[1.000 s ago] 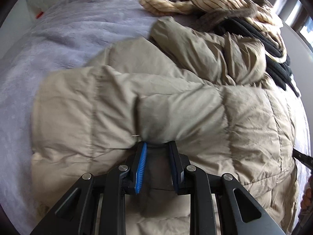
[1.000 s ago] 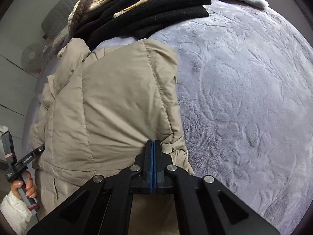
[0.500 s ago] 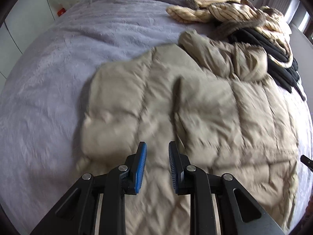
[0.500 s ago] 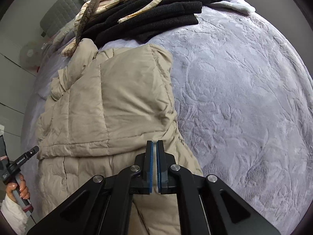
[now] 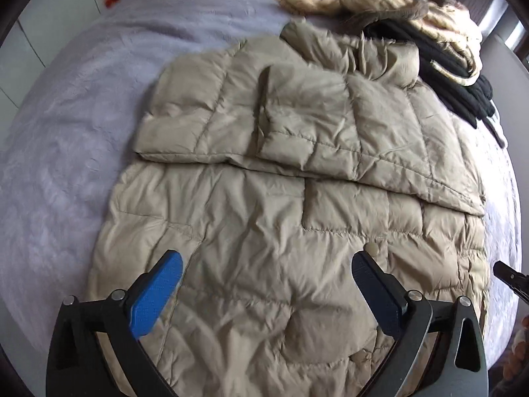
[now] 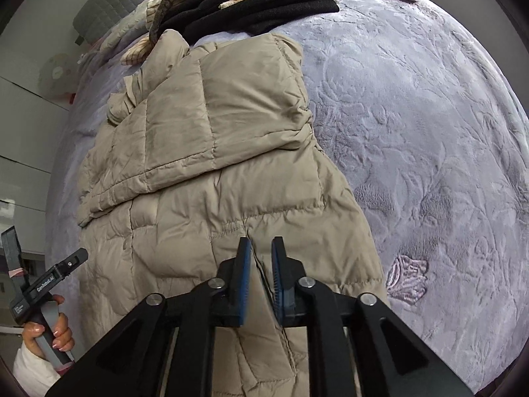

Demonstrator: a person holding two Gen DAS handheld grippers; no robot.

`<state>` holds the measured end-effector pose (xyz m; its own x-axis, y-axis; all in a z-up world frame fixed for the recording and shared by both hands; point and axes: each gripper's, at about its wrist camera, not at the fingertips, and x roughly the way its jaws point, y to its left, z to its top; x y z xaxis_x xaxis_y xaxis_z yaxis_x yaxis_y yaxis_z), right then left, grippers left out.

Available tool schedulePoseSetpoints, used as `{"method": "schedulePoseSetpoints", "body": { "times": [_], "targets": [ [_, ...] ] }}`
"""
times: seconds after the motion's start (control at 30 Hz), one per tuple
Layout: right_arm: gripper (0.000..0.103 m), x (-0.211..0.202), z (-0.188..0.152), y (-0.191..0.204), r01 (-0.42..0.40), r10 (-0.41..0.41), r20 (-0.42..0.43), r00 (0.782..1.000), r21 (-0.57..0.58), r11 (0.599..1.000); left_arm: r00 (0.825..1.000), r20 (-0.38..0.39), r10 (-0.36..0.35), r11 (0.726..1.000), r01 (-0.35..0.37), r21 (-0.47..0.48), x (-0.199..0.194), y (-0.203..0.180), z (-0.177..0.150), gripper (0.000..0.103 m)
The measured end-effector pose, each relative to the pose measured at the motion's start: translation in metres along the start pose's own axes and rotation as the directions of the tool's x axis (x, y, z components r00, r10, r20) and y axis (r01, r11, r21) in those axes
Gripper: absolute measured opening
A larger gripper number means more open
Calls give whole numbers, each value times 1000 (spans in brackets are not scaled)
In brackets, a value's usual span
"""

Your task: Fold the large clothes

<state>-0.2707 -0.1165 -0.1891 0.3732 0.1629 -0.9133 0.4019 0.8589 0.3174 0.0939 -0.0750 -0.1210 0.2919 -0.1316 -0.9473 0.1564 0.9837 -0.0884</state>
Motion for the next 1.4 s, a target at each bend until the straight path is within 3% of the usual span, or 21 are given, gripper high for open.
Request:
{"method": "schedulePoseSetpoints", "body": {
  "times": [0.17,0.23,0.27,0.3,0.5,0.73,0.9,1.03,1.4],
  "targets": [
    [44,-13,-9,5,-16,16,-1,1000,-10,1000,999,-19,33,999,-33,5,-14,-2,-15,102],
    [63,-18,-14,10,-35,35,-1,999,-23,999,998,2,67,997,-67,23,-23,-5,-24,102],
    [82,-20,-16,13,-39,39,7,999,-33,999,997,11,74,997,-74,31,-27,-6,-26,102],
    [90,-24,-20,16,-38,39,24,999,-41,998,997,17,77,996,-77,39,-30,-7,-29,102],
    [91,-35,-37,26,-43,45,70,997,-37,998,999,-23,36,999,-35,27,-42,-3,-43,102],
    [91,-30,-64,43,-9,9,20,1000,-20,1000,998,-46,35,999,-35,7,-46,20,-65,102],
    [91,-33,-88,58,-26,26,-19,999,21,999,997,-81,15,1000,-15,-1,-50,46,-82,102],
    [91,-38,-109,66,-54,56,-18,998,98,994,997,-72,16,999,-13,39,-63,64,-96,102],
    [91,-48,-161,78,-4,9,-26,1000,171,985,995,-100,-27,996,35,80,-71,100,-124,102]
  ]
}}
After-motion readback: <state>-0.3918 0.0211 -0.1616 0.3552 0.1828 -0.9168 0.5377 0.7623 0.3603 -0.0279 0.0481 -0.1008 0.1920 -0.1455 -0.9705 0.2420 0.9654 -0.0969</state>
